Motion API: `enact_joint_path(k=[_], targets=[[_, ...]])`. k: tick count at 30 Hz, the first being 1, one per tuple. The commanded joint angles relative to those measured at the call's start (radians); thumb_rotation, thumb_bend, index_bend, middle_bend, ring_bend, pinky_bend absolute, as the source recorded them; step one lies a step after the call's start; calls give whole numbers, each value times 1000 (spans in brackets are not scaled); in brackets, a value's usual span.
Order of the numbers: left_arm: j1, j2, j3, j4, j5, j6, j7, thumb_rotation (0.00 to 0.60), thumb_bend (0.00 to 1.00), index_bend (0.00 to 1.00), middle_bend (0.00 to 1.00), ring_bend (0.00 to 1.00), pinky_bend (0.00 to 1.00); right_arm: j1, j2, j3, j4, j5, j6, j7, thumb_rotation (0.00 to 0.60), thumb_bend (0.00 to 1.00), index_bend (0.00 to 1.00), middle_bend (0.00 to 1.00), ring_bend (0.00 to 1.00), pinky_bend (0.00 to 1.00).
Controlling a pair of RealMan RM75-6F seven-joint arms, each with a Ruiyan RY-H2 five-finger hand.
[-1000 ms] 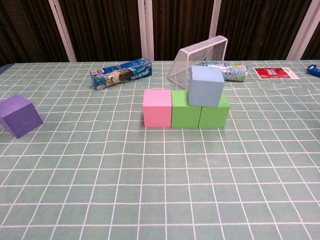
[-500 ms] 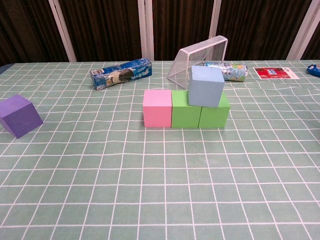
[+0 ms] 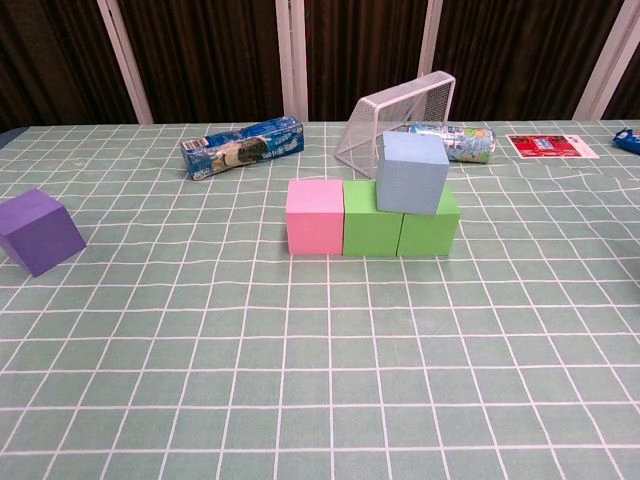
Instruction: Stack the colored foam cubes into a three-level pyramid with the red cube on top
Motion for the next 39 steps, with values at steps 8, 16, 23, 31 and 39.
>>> enact_joint_path(k=[8, 16, 23, 31, 39], targets=[[-60, -111, 12, 156, 106, -108, -69, 600, 75, 0, 7, 7, 31, -18, -3, 19, 9, 0, -15, -6, 600, 262, 0, 0, 0, 0], [-104, -151, 5, 173, 148, -151, -89, 600, 75, 0, 7, 7, 32, -32, 0, 36, 7, -6, -27, -5, 600, 262, 0, 0, 0, 0], [-130, -154, -6, 133, 160, -171, -106, 600, 89, 0, 130, 11, 33, -41, 1, 48, 5, -14, -36, -6, 600, 262, 0, 0, 0, 0], [-133, -144, 4, 112, 148, -158, -102, 600, 131, 0, 320, 20, 34, -51, 3, 60, 1, -22, -48, -2, 600, 262, 0, 0, 0, 0], [-123, -134, 8, 93, 148, -133, -115, 600, 260, 0, 406, 63, 36, -59, 1, 68, -3, -28, -57, -6, 600, 262, 0, 0, 0, 0]])
